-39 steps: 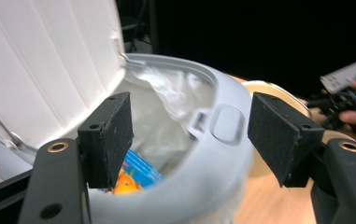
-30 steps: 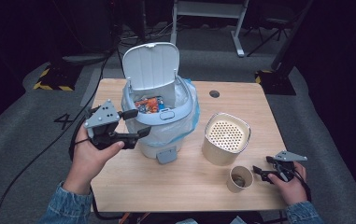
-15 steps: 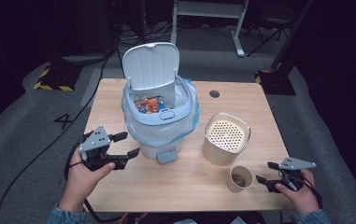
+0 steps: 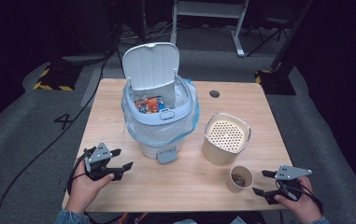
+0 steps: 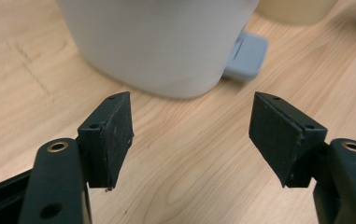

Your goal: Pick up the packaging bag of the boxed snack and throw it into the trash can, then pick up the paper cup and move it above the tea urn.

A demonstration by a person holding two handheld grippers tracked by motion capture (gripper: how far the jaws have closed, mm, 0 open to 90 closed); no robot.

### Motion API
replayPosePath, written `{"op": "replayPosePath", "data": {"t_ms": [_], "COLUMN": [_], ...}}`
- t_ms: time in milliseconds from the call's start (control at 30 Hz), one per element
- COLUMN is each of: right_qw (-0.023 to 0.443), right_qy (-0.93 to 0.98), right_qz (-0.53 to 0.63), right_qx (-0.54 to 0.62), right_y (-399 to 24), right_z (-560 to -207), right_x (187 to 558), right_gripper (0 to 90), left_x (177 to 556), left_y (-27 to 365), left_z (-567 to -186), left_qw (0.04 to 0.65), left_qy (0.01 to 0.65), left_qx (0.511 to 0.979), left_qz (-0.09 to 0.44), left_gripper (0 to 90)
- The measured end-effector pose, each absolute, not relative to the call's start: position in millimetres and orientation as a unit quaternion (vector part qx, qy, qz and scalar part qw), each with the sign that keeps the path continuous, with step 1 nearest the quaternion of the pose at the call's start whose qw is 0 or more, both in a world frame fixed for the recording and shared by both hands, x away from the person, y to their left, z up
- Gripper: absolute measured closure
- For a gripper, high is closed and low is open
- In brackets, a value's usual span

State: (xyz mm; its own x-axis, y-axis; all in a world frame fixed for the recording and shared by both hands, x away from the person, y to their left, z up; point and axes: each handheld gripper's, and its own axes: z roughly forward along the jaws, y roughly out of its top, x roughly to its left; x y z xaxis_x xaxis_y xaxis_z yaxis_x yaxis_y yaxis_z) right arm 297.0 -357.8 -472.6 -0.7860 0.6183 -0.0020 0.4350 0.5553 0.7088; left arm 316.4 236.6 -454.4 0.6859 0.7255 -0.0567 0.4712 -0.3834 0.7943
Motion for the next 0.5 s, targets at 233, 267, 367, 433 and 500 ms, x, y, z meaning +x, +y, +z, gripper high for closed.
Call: {"op": "replayPosePath", "data": {"t_ms": [233, 267, 367, 433, 500], "right_qw": [0.118, 0.117, 0.119, 0.12, 0.123], "right_qy": [0.88, 0.88, 0.879, 0.879, 0.876], "right_qz": [0.358, 0.358, 0.365, 0.368, 0.375], "right_qx": [0.289, 0.288, 0.284, 0.279, 0.277], "right_y": [-352, -351, -346, -342, -338], "right_z": [-477, -478, -477, -477, -479], "right_x": [293, 292, 290, 289, 289], "right_gripper": [17.8, 17.5, 17.4, 17.0, 17.0], "left_x": [323, 324, 326, 327, 328], "left_y": [237, 237, 235, 234, 233], "left_z": [-474, -477, -485, -488, -492], "left_qw": [0.383, 0.378, 0.375, 0.379, 0.367], "left_qy": [0.377, 0.379, 0.372, 0.368, 0.372], "left_qx": [0.83, 0.832, 0.838, 0.839, 0.843], "left_qz": [0.148, 0.146, 0.137, 0.129, 0.132], "left_gripper": [31.8, 31.9, 32.0, 31.9, 31.8]}}
